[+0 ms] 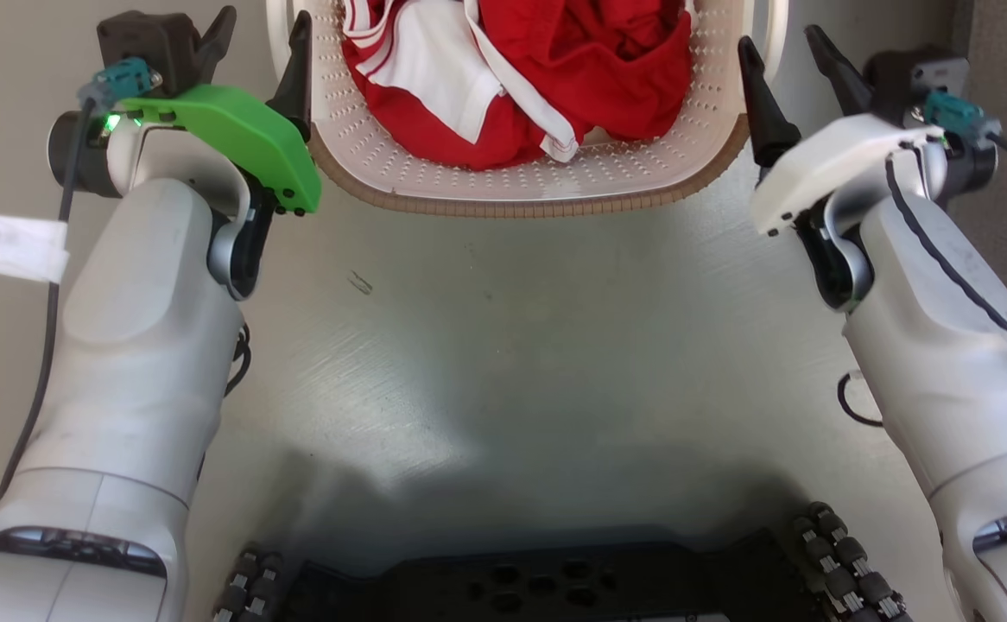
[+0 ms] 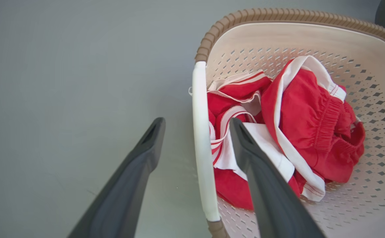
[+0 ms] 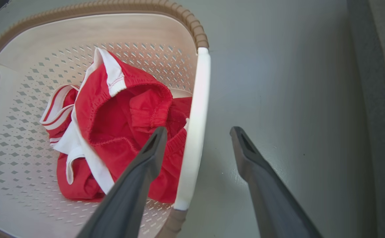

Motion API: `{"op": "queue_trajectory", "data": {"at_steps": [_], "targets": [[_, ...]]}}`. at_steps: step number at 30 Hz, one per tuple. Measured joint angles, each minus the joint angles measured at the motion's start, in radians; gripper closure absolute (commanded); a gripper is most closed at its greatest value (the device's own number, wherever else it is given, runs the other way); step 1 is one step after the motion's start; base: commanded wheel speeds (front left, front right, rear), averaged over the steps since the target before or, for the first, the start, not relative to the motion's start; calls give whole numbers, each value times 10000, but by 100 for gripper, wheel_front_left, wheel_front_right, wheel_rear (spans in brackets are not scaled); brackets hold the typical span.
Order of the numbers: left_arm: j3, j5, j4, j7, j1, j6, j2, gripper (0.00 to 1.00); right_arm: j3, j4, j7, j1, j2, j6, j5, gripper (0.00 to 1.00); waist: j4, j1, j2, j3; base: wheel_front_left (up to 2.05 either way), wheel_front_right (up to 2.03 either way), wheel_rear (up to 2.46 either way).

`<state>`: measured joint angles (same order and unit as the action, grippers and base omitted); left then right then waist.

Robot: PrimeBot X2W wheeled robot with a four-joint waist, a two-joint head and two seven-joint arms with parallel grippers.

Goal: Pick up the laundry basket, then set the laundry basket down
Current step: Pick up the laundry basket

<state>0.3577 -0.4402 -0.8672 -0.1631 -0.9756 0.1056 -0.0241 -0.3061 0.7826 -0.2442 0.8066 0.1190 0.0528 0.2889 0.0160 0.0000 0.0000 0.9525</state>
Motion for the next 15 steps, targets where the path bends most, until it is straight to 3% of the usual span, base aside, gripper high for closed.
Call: {"op": "queue_trajectory", "data": {"at_steps": [15], "targets": [[117, -311, -1312, 305, -812, 100, 27, 0, -378, 1057, 71, 983, -240, 265, -71, 0, -180, 0, 0, 519, 0, 0, 0]]}}
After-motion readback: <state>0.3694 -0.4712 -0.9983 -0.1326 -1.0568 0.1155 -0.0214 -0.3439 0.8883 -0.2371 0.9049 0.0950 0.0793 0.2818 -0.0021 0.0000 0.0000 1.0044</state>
